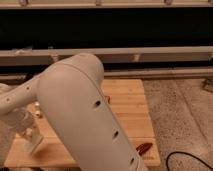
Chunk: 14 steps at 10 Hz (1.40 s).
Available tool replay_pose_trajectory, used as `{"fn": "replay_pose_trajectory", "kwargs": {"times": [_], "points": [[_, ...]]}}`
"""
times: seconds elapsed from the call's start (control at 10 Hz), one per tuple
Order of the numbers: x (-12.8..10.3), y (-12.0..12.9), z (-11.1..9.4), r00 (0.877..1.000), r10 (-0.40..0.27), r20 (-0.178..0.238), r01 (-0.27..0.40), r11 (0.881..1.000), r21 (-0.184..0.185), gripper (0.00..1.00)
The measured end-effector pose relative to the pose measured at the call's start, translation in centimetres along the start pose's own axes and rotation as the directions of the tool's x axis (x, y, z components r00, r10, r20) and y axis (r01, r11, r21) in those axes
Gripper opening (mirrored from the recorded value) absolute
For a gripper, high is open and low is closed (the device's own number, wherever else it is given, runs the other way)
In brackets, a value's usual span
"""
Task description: Place the white sponge in the ceramic cup
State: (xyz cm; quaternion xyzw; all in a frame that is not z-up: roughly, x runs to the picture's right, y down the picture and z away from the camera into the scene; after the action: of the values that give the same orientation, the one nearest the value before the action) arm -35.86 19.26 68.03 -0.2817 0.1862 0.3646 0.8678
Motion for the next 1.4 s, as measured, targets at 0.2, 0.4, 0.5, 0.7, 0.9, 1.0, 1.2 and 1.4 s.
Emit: {"fn": "replay_pose_trajectory", "kwargs": {"times": [0.2, 0.4, 0.5, 0.7, 0.9, 1.0, 1.2, 1.4], "points": [[-0.5, -0.1, -3.7, 0.999, -0.015, 0.028, 0.013, 0.999, 0.048, 0.00], [-0.8, -0.7, -7.3, 0.998, -0.019, 0.060, 0.013, 0.996, 0.093, 0.00], [-1.0, -1.0, -9.1, 0.997, -0.021, 0.079, 0.012, 0.994, 0.113, 0.00], [-1.1, -1.9, -11.9, 0.993, -0.016, 0.121, -0.002, 0.989, 0.145, 0.00], [-0.9, -3.2, -14.1, 0.987, 0.001, 0.159, -0.028, 0.985, 0.169, 0.00], [-0.7, -3.5, -15.2, 0.984, 0.003, 0.176, -0.034, 0.984, 0.177, 0.00], [-0.5, -4.4, -15.8, 0.980, 0.018, 0.198, -0.055, 0.981, 0.184, 0.00], [-0.4, -4.7, -15.7, 0.977, 0.026, 0.213, -0.066, 0.981, 0.180, 0.00]]}}
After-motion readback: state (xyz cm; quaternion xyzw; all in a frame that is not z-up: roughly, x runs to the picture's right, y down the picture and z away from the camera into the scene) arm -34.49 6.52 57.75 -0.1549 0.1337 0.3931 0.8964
